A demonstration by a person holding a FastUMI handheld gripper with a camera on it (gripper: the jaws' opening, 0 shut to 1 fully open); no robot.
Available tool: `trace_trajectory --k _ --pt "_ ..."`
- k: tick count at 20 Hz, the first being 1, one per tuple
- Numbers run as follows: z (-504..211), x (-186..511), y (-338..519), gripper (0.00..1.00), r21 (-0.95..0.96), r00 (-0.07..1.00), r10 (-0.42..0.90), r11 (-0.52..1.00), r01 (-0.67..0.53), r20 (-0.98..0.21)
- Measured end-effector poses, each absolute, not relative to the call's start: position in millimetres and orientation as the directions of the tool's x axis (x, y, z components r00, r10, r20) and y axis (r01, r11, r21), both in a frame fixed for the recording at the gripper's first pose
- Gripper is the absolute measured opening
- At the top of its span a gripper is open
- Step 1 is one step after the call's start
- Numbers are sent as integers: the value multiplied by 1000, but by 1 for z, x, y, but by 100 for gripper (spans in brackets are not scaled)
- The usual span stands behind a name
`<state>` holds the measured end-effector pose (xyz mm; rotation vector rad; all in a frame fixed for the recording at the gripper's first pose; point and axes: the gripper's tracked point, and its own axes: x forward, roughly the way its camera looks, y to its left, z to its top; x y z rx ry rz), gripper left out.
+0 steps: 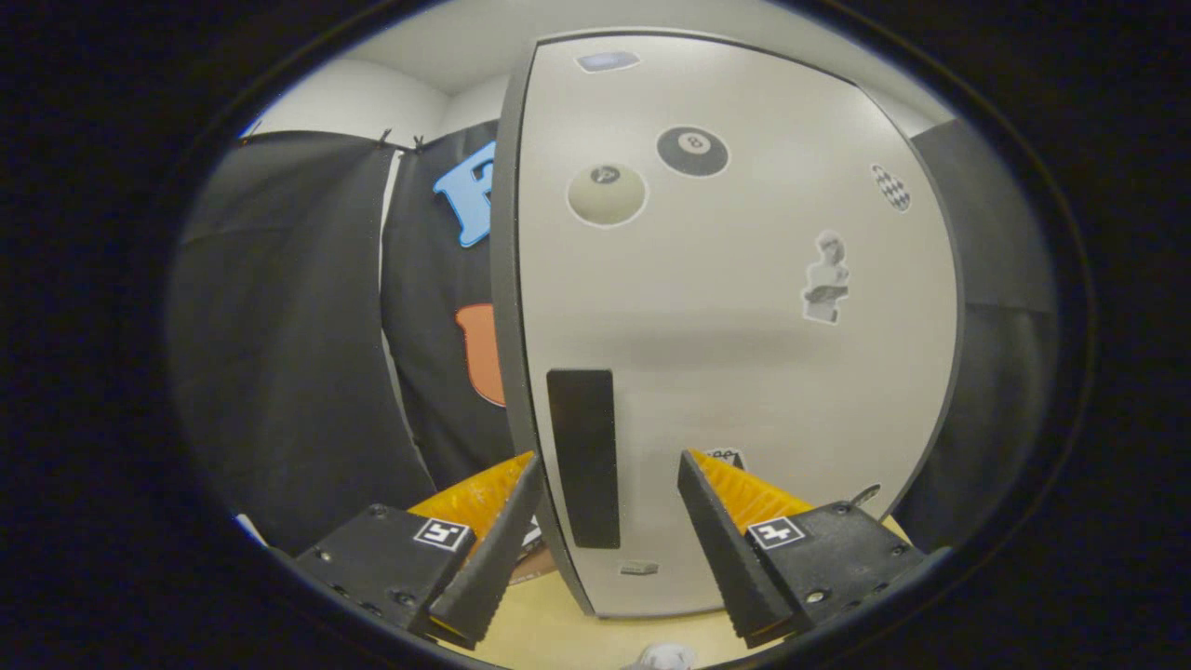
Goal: Open the shoe cabinet door, grab the shoes and put them into the shoe cabinet, then close the shoe cabinet door.
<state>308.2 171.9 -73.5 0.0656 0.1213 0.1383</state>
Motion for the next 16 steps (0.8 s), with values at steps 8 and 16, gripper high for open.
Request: trace_trajectory --k 8,16 --pt "-80 315 178 36 45 983 142 989 -137 -118" --pt "-81 280 174 27 56 974 188 982 -182 -123"
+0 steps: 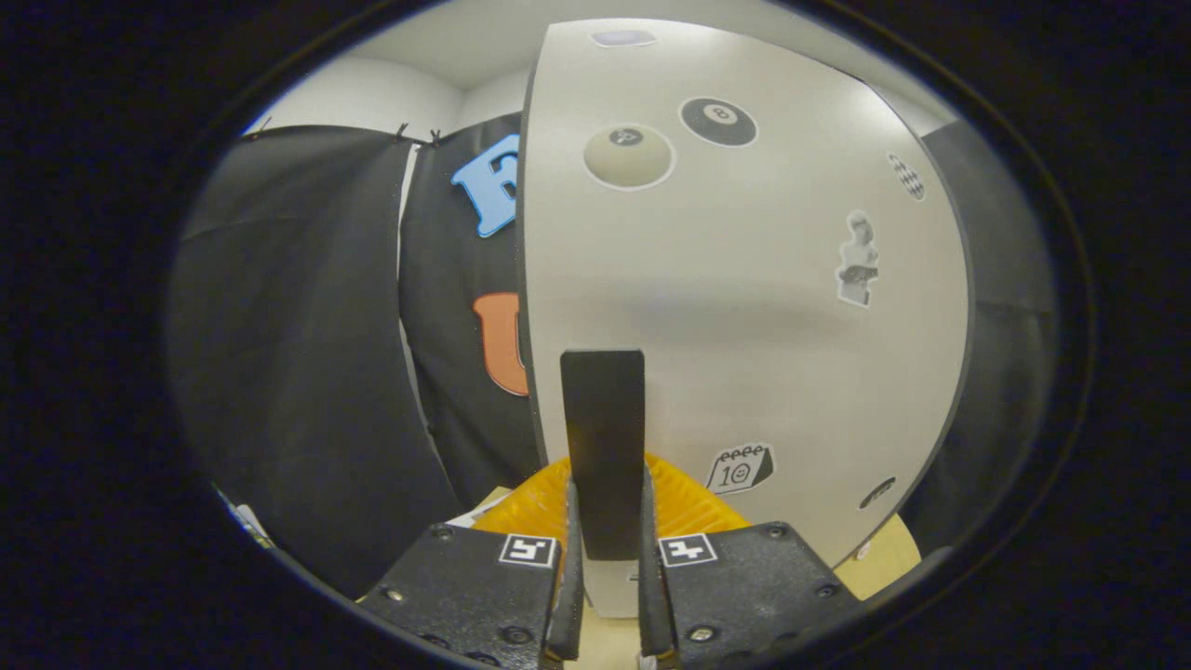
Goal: Open the shoe cabinet door, grab the shoes and put them into the shoe cabinet, then close the shoe cabinet door.
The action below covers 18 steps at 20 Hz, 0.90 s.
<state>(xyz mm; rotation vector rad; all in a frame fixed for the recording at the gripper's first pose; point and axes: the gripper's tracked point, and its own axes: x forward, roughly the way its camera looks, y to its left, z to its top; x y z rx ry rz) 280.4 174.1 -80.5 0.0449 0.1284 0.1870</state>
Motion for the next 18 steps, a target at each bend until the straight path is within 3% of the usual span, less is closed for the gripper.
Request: trace_trajectory --k 18 --pt "-85 132 88 25 110 975 199 976 -188 -101"
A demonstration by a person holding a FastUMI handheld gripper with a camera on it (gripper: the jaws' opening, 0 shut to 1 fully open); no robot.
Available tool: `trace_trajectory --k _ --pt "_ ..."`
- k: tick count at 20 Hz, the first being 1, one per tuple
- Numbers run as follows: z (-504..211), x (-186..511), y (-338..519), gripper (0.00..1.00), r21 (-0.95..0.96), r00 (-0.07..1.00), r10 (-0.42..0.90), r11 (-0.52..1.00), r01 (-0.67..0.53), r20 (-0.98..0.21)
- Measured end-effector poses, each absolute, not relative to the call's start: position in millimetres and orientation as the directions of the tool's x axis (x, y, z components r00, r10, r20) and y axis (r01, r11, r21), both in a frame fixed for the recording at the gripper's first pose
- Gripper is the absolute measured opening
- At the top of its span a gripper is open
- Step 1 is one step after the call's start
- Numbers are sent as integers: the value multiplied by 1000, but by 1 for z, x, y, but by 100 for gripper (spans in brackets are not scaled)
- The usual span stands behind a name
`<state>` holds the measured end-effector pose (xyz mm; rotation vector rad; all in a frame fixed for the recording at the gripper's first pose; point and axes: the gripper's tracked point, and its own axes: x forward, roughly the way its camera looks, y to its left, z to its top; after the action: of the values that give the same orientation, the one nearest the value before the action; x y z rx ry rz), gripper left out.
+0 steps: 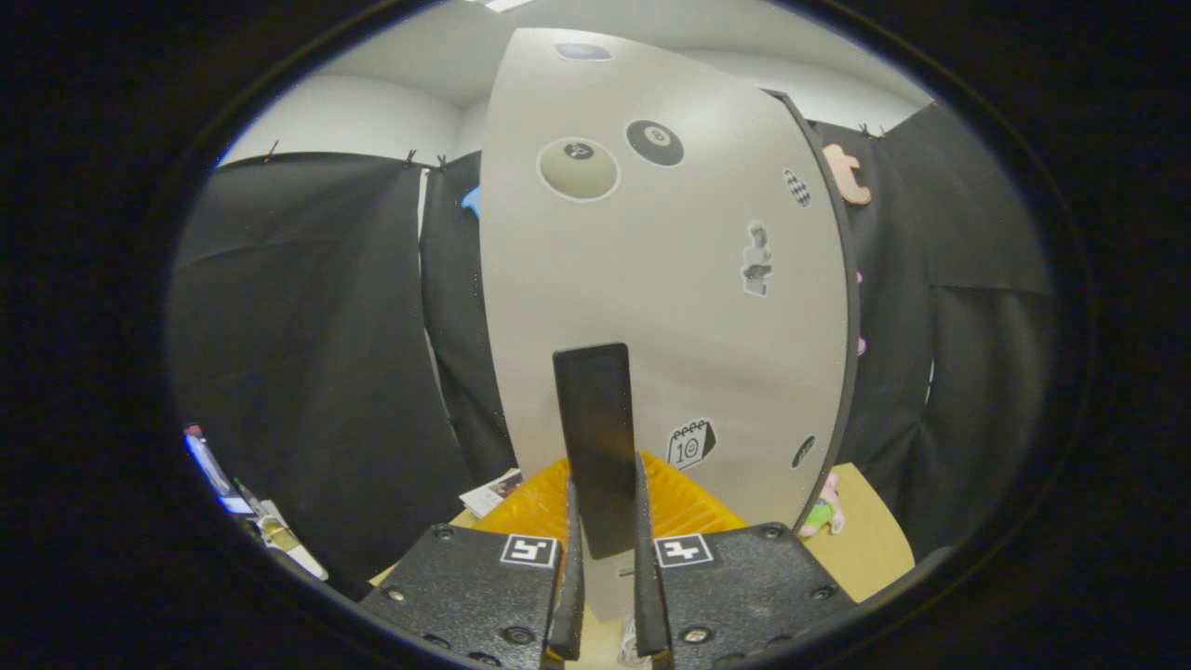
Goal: Open the shoe cabinet door, grab the shoes and put them into the shoe cabinet, then close the shoe cabinet door.
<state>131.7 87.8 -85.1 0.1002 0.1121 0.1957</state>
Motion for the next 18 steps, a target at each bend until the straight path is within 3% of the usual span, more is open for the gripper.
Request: trace_trajectory --k 12,18 --pt "-88 57 -3 23 55 982 143 989 -138 -120" --pt "-89 35 -62 17 55 983 133 990 -127 -124"
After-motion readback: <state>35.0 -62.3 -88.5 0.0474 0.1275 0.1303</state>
